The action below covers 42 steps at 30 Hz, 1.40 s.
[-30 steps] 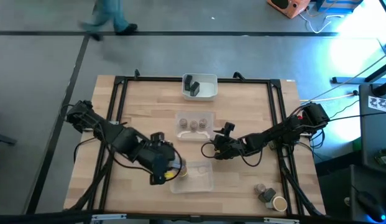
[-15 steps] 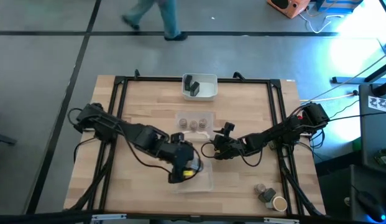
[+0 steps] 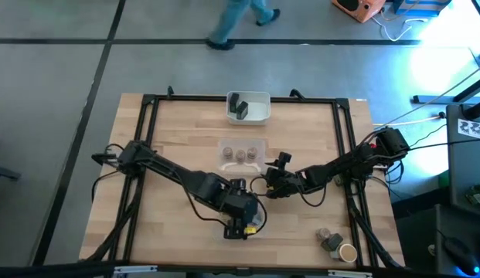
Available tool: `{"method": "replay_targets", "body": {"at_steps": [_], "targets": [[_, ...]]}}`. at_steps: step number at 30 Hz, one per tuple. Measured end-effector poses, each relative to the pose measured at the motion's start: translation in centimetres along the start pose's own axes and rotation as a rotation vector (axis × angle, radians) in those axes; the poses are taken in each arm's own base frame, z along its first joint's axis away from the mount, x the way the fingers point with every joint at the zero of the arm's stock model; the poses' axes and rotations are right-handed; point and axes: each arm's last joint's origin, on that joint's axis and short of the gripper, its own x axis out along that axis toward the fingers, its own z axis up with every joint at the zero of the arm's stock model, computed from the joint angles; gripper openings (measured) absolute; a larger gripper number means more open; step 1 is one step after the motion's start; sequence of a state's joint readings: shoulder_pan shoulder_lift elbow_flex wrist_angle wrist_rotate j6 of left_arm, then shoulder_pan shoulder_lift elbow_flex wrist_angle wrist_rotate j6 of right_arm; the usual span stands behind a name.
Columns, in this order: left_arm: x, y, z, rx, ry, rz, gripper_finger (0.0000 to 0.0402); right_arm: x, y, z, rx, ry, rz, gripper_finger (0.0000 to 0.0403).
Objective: Sort spices by type
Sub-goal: Put the left gold seasoning bottle into the bottom transparent bin, then put the gold seasoning bottle into the bottom transparent bin
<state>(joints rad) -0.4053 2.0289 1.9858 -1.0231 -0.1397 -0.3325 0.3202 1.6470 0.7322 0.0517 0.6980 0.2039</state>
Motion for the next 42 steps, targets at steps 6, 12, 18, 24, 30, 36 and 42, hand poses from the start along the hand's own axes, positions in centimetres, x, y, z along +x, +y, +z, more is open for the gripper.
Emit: {"method": "replay_targets", "body": {"at_steps": [6, 12, 18, 24, 30, 36, 42], "targets": [[3.7, 0.0, -0.7, 0.028, 0.104, 0.037, 0.0262, 0.0, 0.0, 0.0, 0.0, 0.0, 0.002, 0.0225], [6.3, 0.6, -1.1, 0.025, 0.178, 0.07, 0.0262, 0.0, 0.0, 0.0, 0.0, 0.0, 0.002, 0.0225], [7.4, 1.0, -1.3, 0.037, 0.207, 0.082, 0.0263, 0.0, 0.0, 0.0, 0.0, 0.001, 0.002, 0.0225], [7.8, 1.1, -1.1, 0.037, 0.196, 0.077, 0.0286, 0.0, 0.0, 0.0, 0.0, 0.0, 0.002, 0.0225], [7.8, 1.1, -1.1, 0.029, 0.199, 0.075, 0.0331, 0.0, 0.0, 0.0, 0.0, 0.0, 0.003, 0.0225], [6.4, 0.9, -1.0, 0.042, 0.176, 0.082, 0.0343, 0.0, 0.0, 0.0, 0.0, 0.0, 0.003, 0.0225], [1.5, -0.3, -1.6, 0.069, 0.12, 0.159, 0.0344, 0.0, 0.0, 0.1, 0.003, -0.003, 0.004, 0.0225]]}}
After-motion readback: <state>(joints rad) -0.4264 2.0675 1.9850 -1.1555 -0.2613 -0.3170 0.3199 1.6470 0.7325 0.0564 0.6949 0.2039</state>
